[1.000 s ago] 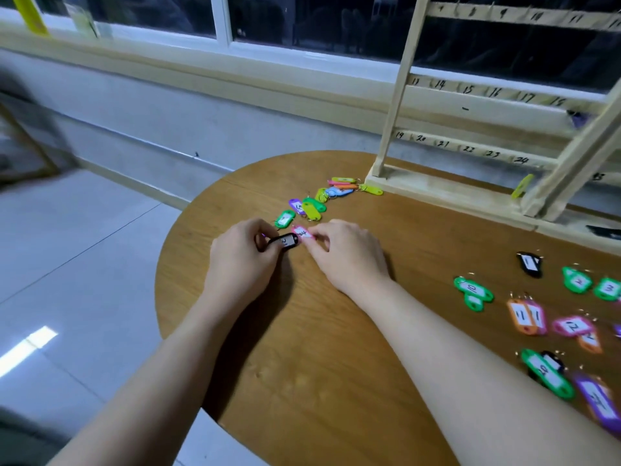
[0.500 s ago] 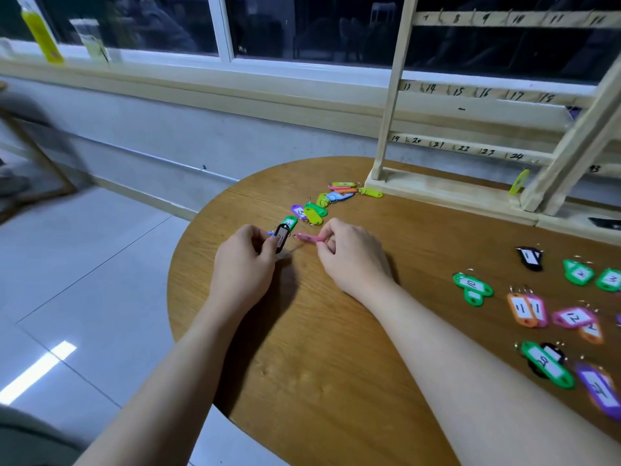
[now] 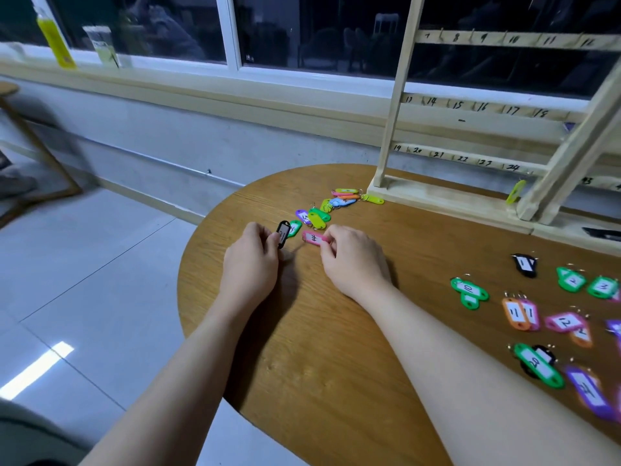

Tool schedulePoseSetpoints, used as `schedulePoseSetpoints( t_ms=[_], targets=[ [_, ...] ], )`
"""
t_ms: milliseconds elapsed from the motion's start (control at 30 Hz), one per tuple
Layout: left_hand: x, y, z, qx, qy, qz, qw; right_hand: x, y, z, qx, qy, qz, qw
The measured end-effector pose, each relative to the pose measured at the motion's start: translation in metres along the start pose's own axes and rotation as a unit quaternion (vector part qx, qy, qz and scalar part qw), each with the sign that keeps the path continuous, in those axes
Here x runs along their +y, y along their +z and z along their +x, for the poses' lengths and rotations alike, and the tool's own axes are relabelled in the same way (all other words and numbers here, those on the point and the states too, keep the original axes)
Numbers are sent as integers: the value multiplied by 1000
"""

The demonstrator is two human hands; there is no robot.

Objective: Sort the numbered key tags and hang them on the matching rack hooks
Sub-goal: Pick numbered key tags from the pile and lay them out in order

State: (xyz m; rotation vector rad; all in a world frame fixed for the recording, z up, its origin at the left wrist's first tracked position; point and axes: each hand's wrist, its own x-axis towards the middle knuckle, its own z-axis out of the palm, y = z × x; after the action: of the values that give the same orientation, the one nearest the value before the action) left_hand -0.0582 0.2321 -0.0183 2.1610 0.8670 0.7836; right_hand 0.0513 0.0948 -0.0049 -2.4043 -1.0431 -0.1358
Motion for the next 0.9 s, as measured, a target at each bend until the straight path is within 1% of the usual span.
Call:
schedulePoseSetpoints(
  t_ms=[67,100,200,233,300,367,433,567,700,800,900],
  targets=[
    [-1,0,-1,-8,2,-4,1000,-3,-3,-4,9,20,24,999],
    [1,-1,-1,-14,7,-10,1000,-5,-5,-8,29,42,56,997],
    [6,-5,-4,-24,27,-47,998,-14,-16,-30,131,110,187,967],
    [7,-6,-6,-22,33,-67,997,-15,-22,-40,158,115,206,959],
    [7,-8,-8,-25,46,-82,995,-13,-38,-62,180,103,221,953],
    [8,-8,-11,-31,62,-65,996,-2,-54,-81,182,88,227,953],
    [13,-8,-17,-35,71,-57,995,14,-70,-97,188,93,244,947],
    [37,-3,-44,-64,72,-94,991,41,-109,-123,199,108,275,934],
    [72,11,-83,-140,123,-110,976,69,-152,-154,189,123,276,934],
    [106,22,-111,-219,164,-97,957,88,-181,-178,177,161,281,929],
    [139,28,-137,-261,191,-106,940,102,-204,-203,140,207,286,925]
  ],
)
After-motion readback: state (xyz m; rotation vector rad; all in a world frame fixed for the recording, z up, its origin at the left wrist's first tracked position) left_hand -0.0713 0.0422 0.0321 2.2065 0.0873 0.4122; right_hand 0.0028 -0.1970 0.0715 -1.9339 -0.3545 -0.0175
